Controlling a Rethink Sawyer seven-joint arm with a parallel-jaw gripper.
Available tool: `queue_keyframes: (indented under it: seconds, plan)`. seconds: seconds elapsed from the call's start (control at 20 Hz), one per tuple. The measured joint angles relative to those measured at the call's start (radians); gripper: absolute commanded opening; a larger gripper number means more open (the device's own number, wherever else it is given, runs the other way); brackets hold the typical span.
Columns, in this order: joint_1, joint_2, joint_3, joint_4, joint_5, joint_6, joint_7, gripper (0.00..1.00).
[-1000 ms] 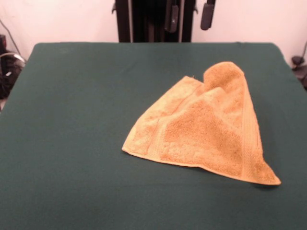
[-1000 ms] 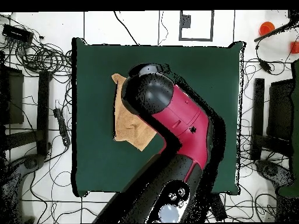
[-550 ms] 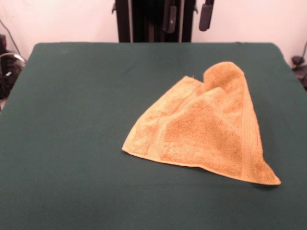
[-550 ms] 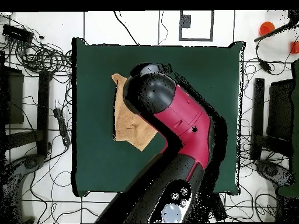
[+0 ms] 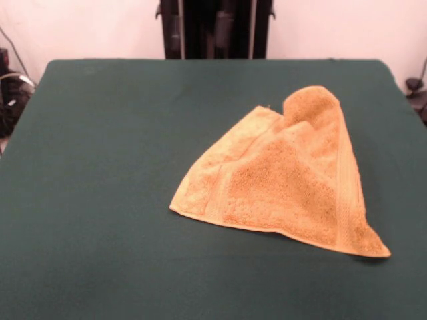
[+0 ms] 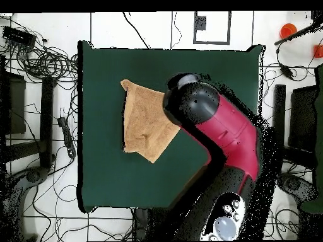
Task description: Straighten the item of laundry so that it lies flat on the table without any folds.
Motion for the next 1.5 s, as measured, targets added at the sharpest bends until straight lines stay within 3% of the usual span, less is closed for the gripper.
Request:
queue_keyframes:
  seconds: [0.4, 0.65, 1.5]
  plan:
    - [-0.124, -0.044, 0.103, -0.001, -0.158, 0.000, -0.145, 1.00]
    - [-0.163, -0.062, 0.164, -0.001, -0.210, 0.000, -0.205, 1.00]
    - [-0.210, -0.096, 0.327, -0.004, -0.341, 0.000, -0.218, 1.00]
